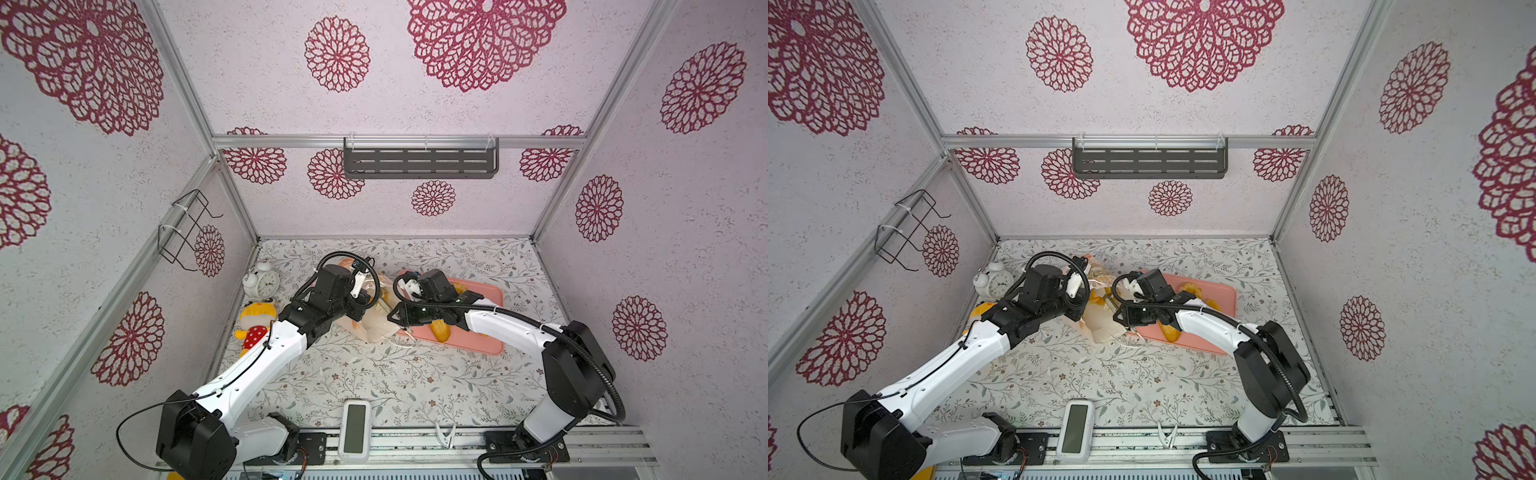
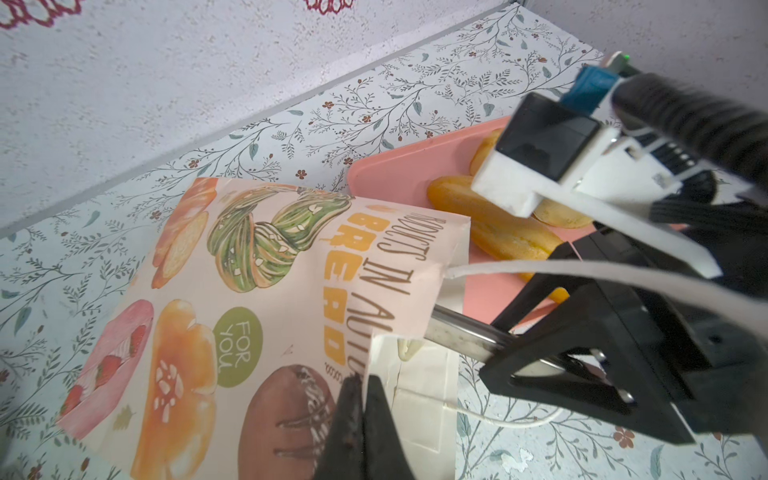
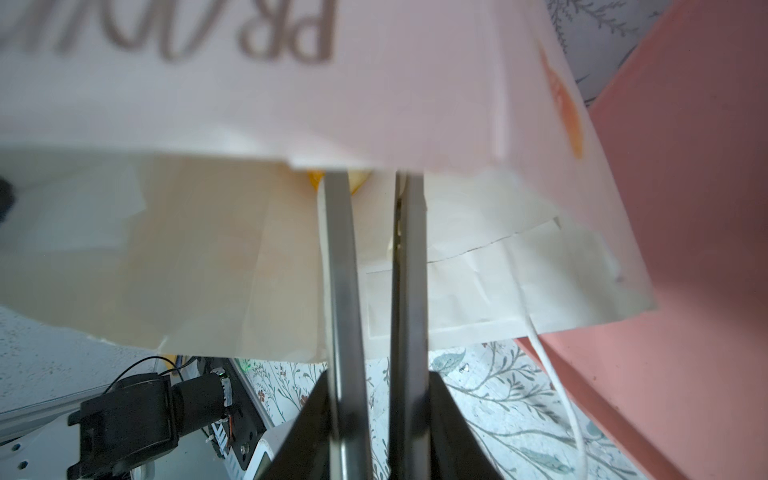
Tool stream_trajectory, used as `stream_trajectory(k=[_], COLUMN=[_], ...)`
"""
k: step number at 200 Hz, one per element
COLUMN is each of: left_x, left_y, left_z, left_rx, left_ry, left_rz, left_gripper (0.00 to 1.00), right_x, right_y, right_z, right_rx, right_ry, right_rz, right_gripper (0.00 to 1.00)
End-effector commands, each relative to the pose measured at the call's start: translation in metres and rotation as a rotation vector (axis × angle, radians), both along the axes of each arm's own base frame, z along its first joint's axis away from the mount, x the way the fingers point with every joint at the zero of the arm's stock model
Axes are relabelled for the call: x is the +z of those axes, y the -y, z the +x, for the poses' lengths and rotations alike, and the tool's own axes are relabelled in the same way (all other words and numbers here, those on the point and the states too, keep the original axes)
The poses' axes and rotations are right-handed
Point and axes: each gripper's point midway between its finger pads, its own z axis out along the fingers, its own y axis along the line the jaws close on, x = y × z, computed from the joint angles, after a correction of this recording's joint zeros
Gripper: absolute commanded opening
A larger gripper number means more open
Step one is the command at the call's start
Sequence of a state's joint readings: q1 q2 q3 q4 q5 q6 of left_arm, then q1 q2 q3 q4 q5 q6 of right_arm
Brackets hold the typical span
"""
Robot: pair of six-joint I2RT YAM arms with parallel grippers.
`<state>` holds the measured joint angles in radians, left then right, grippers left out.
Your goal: Take the fake bread out of the paper bag
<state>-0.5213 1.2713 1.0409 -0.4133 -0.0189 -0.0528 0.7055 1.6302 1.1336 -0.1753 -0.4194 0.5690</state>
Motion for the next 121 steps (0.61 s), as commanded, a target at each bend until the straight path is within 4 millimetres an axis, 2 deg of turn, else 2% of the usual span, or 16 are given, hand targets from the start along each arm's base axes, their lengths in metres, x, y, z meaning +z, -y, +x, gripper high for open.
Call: stream_trajectory(k=[1, 53, 77, 121], left_x=[-0.006, -0.018, -0.023, -0.028], left_y=[-0.010, -0.020, -0.017, -0.027], left_z=[0.005, 0.014, 0.019, 0.037], left_rx=[0.080, 0.173, 0.198, 0.303], left_ry=[-0.033, -0.075, -0.120, -0.192], left_rz=[0.017, 0.043, 0.034, 0.002], left_gripper=[0.00, 0.00, 0.00, 0.00], right_x=[0.027, 0.037, 0.037, 0.038], right_y=[0.005, 0.017, 0.024, 0.037], right_z=[-0.001, -0.006, -0.009, -0.016], right_rx=[-0.044, -0.054, -0.029, 0.003], right_ry=[0.047, 0.140, 0.181, 0.244], right_rz=[0.067, 0.090, 0.045, -0.010], right_gripper=[0.00, 0.00, 0.00, 0.00])
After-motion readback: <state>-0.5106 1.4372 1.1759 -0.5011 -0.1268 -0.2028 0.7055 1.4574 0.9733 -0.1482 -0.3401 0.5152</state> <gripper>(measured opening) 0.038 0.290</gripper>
